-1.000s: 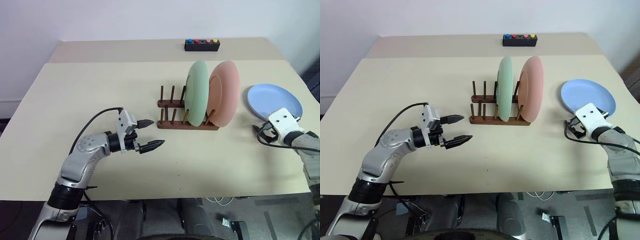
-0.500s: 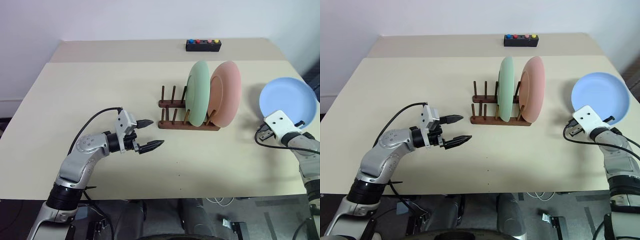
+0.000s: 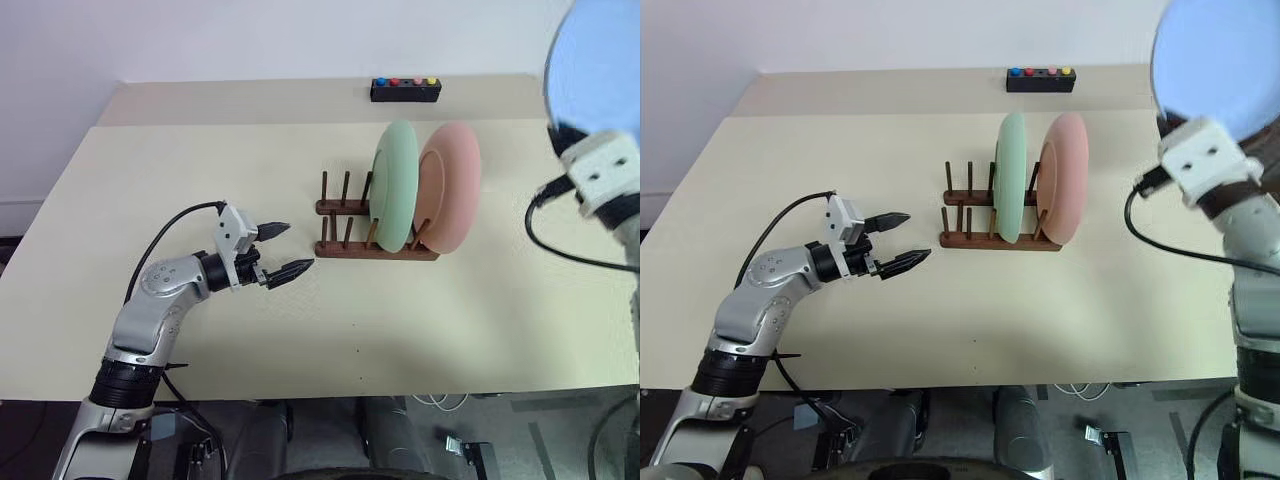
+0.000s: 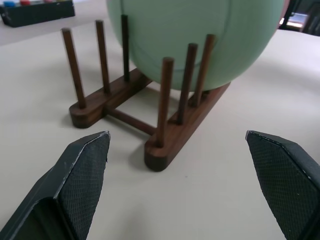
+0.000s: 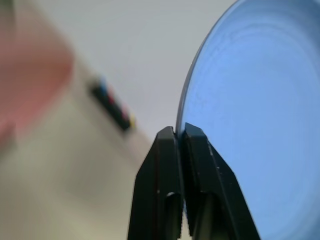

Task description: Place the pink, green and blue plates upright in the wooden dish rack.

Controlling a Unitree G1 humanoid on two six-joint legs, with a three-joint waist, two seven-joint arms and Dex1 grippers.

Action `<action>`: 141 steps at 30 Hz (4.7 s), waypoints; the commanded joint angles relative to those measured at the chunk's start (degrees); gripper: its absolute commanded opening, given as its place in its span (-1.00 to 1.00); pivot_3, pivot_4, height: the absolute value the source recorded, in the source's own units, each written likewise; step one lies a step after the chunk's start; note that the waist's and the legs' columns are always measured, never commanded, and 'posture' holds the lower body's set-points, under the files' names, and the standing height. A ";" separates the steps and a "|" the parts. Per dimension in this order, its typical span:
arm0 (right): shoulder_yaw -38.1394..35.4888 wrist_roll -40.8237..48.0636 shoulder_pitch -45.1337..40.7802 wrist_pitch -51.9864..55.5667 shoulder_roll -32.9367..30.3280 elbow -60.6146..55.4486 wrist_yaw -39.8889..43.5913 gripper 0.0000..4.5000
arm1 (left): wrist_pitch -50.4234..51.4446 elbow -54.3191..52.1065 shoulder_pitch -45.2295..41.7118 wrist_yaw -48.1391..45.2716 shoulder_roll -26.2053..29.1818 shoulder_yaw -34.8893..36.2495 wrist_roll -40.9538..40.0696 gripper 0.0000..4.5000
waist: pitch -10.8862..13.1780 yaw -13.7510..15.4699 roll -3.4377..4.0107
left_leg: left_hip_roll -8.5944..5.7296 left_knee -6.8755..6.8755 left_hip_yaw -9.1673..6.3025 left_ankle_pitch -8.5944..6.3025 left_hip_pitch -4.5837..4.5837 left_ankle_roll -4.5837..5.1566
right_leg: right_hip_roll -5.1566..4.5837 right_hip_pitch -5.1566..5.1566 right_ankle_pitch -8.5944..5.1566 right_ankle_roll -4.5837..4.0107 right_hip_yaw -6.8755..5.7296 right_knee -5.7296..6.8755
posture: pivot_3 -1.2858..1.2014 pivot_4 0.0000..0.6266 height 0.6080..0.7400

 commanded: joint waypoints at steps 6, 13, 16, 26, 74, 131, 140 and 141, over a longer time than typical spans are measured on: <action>3.98 30.96 -13.74 14.37 10.44 -18.83 1.26 -0.99 | -2.36 0.35 -0.89 0.21 0.35 1.59 0.54 1.00 | -0.01 0.27 -0.09 | 0.00 -0.03 -0.10 -0.01 -0.06 0.01 | -0.01 0.01 0.00 -0.01 -0.09 -0.04 | 0.03 -0.52 1.00; 5.90 53.90 -15.05 22.77 19.33 -21.55 -4.30 -0.99 | -2.42 0.29 0.04 0.20 1.40 2.97 0.52 1.00 | -0.01 0.26 -0.08 | 0.02 -0.05 -0.12 -0.01 -0.07 0.01 | -0.01 -0.05 0.00 -0.02 -0.10 0.03 | 0.03 -0.52 1.00; 8.04 60.68 -14.47 24.92 23.32 -20.84 -9.47 -0.99 | -2.50 0.34 0.36 0.12 1.97 3.37 0.58 1.00 | 0.00 0.15 -0.07 | 0.02 -0.05 -0.12 -0.01 -0.06 0.01 | 0.00 -0.07 0.00 -0.03 -0.09 0.05 | 0.03 -0.52 1.00; 10.72 64.53 -5.31 28.85 27.23 -17.16 -16.93 -0.99 | -2.13 -0.03 0.86 -0.21 2.14 3.38 0.70 1.00 | -0.01 0.21 -0.06 | 0.02 -0.07 -0.12 -0.01 -0.08 0.01 | 0.01 -0.12 0.00 -0.03 -0.10 0.05 | 0.03 -0.52 1.00; 11.72 66.60 -1.88 31.44 30.31 -13.52 -18.62 0.05 | -1.81 -0.56 0.75 -0.29 1.58 2.75 0.83 1.00 | 0.00 0.00 -0.05 | 0.02 -0.12 -0.10 -0.01 -0.08 0.01 | 0.02 -0.16 0.00 -0.03 -0.09 0.04 | 0.03 -0.52 1.00; -14.91 24.51 39.11 4.77 7.57 2.53 26.68 0.99 | -17.48 4.33 12.14 4.46 -0.21 5.63 6.57 1.00 | -0.09 0.44 -0.21 | 0.04 0.01 0.12 -0.06 0.02 0.09 | 0.00 0.07 -0.11 -0.24 0.07 -0.18 | 0.03 -0.52 1.00; -14.78 24.39 39.96 3.86 8.24 2.89 27.49 0.99 | -15.27 1.08 13.60 6.23 -0.65 4.86 6.71 1.00 | -0.09 0.43 -0.20 | 0.04 0.01 0.11 -0.06 0.03 0.09 | 0.00 0.07 -0.10 -0.20 0.07 -0.15 | 0.03 -0.52 1.00; -14.81 24.36 39.98 3.90 8.12 2.94 27.54 0.99 | -15.18 0.88 13.75 6.41 -0.81 4.74 6.79 1.00 | -0.10 0.43 -0.20 | 0.04 0.02 0.11 -0.06 0.05 0.09 | 0.00 0.07 -0.10 -0.20 0.06 -0.13 | 0.03 -0.52 1.00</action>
